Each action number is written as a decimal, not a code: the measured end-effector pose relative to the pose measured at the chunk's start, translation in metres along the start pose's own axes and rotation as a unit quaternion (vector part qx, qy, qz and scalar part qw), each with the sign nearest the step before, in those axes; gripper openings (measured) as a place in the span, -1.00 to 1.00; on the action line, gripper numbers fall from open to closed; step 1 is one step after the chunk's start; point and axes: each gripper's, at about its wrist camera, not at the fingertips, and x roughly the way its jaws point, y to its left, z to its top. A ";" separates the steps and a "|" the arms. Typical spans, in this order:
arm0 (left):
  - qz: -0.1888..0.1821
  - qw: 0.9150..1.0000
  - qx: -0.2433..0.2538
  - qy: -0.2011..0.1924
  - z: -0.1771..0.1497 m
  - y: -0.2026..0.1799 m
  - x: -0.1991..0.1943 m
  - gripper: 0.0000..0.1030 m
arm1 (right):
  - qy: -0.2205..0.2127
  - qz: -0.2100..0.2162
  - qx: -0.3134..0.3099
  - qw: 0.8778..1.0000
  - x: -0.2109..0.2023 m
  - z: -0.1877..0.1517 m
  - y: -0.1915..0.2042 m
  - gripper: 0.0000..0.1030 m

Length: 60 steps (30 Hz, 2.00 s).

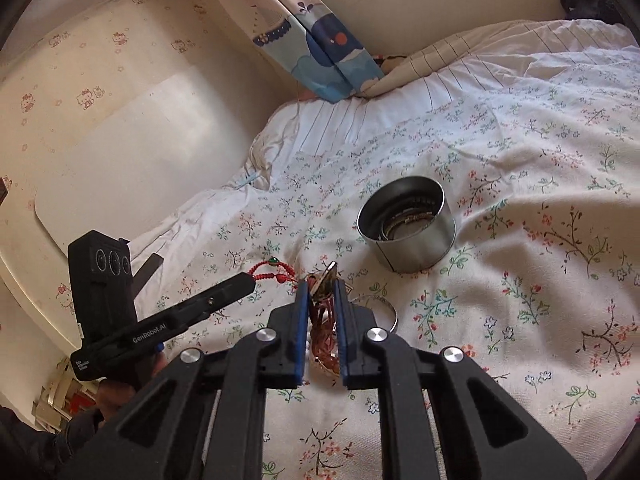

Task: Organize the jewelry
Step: 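Carry both held pieces into the silver tin and open both tools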

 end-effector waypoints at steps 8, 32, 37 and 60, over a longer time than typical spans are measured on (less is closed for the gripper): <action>0.005 1.000 0.009 -0.011 0.009 -0.009 0.008 -0.72 | -0.044 -0.021 0.008 0.999 -0.006 0.016 -0.007 -0.74; 0.002 1.000 0.004 -0.002 0.057 -0.025 0.095 -0.72 | -0.059 -0.091 -0.004 0.994 0.063 0.071 -0.034 -0.57; 0.023 1.000 -0.005 0.017 0.057 -0.011 0.113 -0.65 | -0.062 -0.073 0.021 0.995 0.067 0.069 -0.047 0.08; 0.086 0.995 0.036 -0.017 0.055 -0.021 0.092 0.03 | -0.065 -0.096 0.034 0.993 0.056 0.066 -0.054 0.22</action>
